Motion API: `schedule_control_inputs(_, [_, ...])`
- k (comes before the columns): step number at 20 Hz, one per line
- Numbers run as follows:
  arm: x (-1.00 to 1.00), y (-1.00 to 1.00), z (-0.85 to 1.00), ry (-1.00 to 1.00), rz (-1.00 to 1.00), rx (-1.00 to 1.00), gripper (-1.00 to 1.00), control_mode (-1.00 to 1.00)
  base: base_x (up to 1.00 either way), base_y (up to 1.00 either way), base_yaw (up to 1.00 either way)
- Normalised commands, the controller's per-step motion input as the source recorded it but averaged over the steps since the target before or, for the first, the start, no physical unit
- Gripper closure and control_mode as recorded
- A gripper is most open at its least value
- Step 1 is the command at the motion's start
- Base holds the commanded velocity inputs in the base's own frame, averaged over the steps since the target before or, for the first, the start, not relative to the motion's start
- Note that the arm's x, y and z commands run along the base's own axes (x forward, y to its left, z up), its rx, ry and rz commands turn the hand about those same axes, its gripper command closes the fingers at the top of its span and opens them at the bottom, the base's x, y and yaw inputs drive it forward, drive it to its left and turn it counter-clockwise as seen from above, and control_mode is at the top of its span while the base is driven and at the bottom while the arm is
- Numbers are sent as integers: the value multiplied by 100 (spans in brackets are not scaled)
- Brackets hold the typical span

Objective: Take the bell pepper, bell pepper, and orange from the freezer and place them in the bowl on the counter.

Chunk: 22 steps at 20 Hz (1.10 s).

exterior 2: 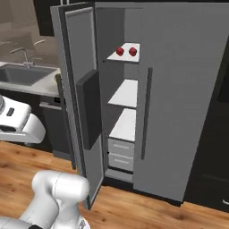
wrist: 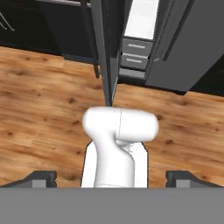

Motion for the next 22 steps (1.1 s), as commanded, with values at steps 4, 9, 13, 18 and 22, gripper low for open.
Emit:
schedule_control_inputs(4, [0,0,0,0,0,0,-100,100,34,-88,-11])
schedule_control_inputs(9, [0,0,0,0,0,0,-100,100,47,-62,-10])
schedule_control_inputs(13, [0,0,0,0,0,0,-100,100,64,-48,0])
schedule_control_inputs(18, [0,0,0,0,0,0,-100,100,63,-49,0])
schedule_control_inputs(22, [0,0,0,0,0,0,-100,100,62,-47,0])
